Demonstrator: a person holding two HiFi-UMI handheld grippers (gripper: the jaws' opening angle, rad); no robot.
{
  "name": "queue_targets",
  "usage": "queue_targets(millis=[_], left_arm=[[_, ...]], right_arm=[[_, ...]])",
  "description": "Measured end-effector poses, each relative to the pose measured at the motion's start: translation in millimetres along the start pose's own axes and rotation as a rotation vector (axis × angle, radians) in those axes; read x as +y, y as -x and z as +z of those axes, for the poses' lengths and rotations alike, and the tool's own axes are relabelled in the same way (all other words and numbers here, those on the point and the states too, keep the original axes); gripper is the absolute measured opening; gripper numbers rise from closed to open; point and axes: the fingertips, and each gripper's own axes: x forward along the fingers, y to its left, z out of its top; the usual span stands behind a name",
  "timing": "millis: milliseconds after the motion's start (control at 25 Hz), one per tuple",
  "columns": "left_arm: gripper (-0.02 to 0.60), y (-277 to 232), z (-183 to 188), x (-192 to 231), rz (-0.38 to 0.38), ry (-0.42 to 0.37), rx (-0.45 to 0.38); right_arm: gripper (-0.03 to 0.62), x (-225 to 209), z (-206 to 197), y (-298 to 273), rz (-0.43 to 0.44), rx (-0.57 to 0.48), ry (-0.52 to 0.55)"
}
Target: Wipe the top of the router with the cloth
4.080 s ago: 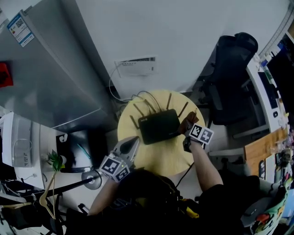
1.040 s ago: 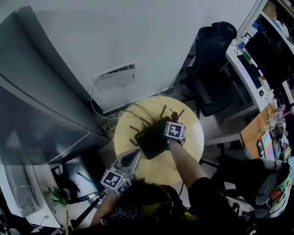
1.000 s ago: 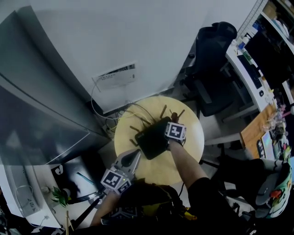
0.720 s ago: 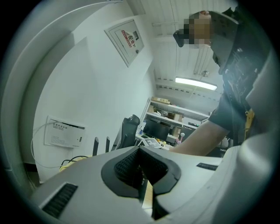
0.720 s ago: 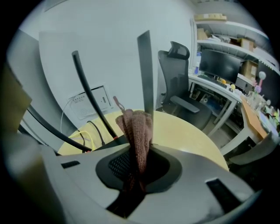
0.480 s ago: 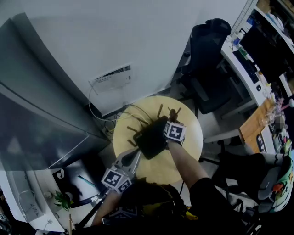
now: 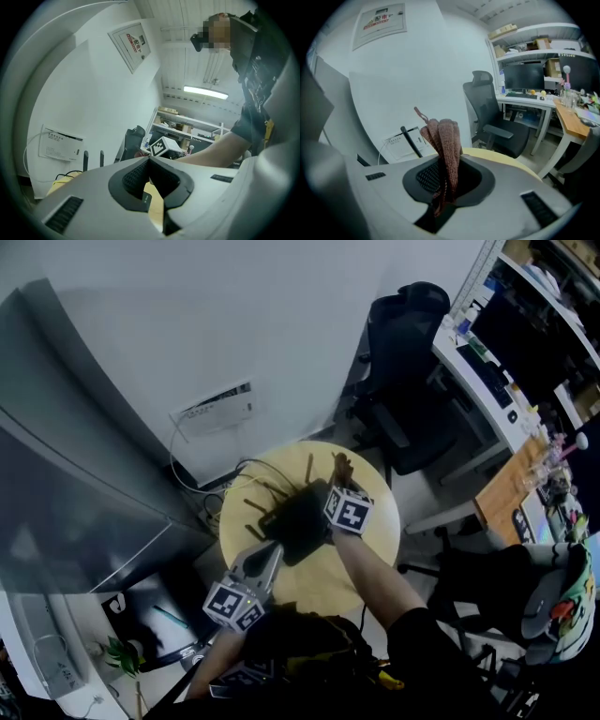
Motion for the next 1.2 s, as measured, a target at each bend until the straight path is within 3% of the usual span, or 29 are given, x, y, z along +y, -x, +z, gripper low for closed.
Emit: queue_targets(millis=[320, 400, 600, 680, 760, 880, 1000, 1200], left_arm=[[-0.003, -9, 2, -19, -0.007, -0.024, -0.014], [-0.003, -13, 2, -22, -0.002, -0.033, -0.015], [-0.003, -14, 5, -24, 0.043, -0.051, -0.021], [-0.003, -10, 7, -22, 0.069, -0.057, -0.023], [-0.003, -2, 5, -17, 0.115, -0.056, -0.023], [-0.003, 13, 0, -8, 0.184, -0.039, -0.032], [-0.003, 31, 2, -3, 0.247, -0.04, -0.047], [-0.003, 58, 1, 0, 0.351, -0.042, -0.052]], right_arm=[[0.063, 8, 35, 40, 0.125, -0.159, 0.115], [0.063, 12, 41, 54, 0.19, -0.197, 0.202], [0.063, 20, 30, 81, 0.365, -0.218, 0.534], [0.063, 24, 10, 86, 0.479, -0.148, 0.606], [0.063, 27, -18, 87, 0.594, -0.018, 0.609], [0.063, 31, -61, 78, 0.638, 0.15, 0.683], [0.063, 56, -97, 72, 0.705, 0.245, 0.794], [0.064, 109, -146, 70, 0.888, 0.451, 0.728]])
